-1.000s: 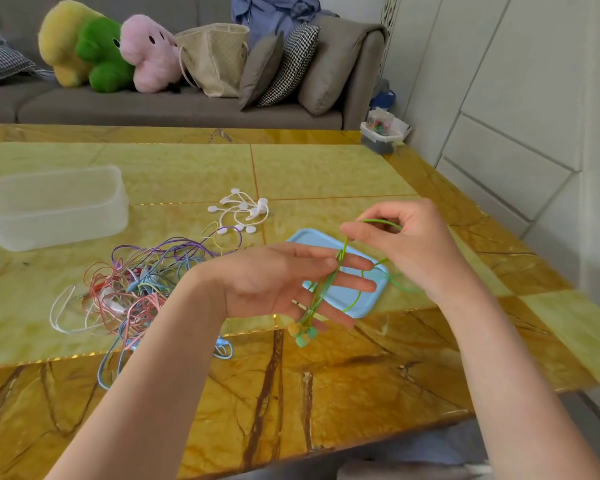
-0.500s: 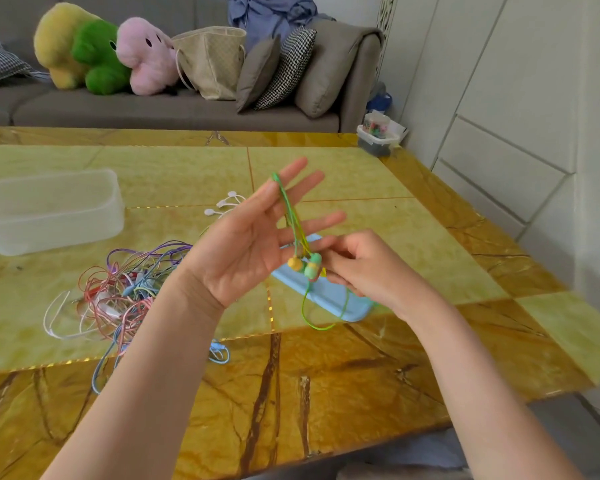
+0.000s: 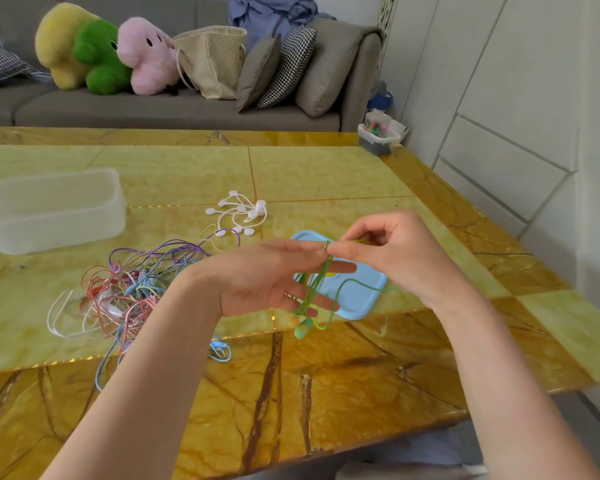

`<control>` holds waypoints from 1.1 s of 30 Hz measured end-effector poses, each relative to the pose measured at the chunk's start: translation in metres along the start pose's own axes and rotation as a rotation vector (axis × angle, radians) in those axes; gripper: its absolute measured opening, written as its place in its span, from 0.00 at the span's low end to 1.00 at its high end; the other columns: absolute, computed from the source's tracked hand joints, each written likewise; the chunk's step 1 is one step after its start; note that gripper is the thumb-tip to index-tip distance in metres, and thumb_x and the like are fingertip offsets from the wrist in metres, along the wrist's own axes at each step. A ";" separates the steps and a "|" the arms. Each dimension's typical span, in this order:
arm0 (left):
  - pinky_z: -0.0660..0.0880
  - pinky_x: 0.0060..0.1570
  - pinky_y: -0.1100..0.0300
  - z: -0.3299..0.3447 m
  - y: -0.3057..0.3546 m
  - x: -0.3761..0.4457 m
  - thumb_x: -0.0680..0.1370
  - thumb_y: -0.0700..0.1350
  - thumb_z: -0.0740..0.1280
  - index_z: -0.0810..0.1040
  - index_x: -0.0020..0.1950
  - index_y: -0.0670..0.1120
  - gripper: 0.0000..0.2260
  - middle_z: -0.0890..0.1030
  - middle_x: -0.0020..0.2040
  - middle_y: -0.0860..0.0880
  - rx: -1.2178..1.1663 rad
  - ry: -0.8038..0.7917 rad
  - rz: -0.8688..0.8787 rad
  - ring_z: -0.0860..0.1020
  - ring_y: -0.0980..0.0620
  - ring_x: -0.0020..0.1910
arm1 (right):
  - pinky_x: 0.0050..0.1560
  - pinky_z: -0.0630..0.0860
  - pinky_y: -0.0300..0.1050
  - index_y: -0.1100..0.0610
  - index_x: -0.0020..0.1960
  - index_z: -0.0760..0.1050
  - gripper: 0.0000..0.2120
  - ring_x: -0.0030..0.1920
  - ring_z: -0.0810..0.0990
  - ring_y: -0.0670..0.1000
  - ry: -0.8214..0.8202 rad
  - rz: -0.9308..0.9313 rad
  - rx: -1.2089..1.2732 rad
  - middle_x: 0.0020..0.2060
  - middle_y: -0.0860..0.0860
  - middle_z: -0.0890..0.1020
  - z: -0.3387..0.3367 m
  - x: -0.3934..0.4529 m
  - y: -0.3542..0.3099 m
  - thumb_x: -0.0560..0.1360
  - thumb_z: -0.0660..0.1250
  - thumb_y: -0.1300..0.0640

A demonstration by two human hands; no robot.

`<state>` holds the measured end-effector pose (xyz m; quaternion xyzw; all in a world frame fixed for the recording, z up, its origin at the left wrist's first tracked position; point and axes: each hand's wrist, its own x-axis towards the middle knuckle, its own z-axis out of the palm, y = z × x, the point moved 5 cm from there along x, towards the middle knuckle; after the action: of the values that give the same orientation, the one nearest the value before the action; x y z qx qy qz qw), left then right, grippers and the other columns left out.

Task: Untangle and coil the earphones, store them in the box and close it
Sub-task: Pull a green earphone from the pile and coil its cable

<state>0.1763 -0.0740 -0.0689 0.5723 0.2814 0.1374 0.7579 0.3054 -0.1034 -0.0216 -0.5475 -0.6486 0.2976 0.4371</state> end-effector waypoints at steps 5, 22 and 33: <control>0.64 0.61 0.39 0.003 0.000 -0.004 0.74 0.49 0.61 0.76 0.62 0.50 0.17 0.79 0.61 0.53 0.138 -0.088 -0.037 0.79 0.39 0.57 | 0.33 0.68 0.43 0.61 0.35 0.81 0.09 0.30 0.73 0.49 0.016 -0.012 -0.077 0.28 0.60 0.79 -0.003 -0.001 0.002 0.64 0.77 0.56; 0.70 0.63 0.43 0.011 0.033 -0.007 0.79 0.47 0.58 0.72 0.68 0.51 0.17 0.72 0.69 0.52 -0.452 -0.416 0.482 0.75 0.37 0.61 | 0.22 0.55 0.38 0.62 0.36 0.74 0.14 0.22 0.62 0.45 -0.060 0.170 0.176 0.26 0.56 0.68 0.033 0.006 0.011 0.77 0.57 0.69; 0.73 0.52 0.54 -0.031 0.020 0.001 0.81 0.47 0.57 0.76 0.60 0.56 0.12 0.74 0.66 0.58 -0.147 0.344 0.350 0.79 0.45 0.54 | 0.34 0.61 0.43 0.57 0.38 0.82 0.07 0.30 0.68 0.52 -0.186 0.083 -0.279 0.33 0.66 0.78 0.026 0.001 0.014 0.73 0.68 0.57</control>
<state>0.1610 -0.0429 -0.0557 0.5237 0.2923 0.3819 0.7031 0.2885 -0.0970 -0.0449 -0.5991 -0.6981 0.2719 0.2826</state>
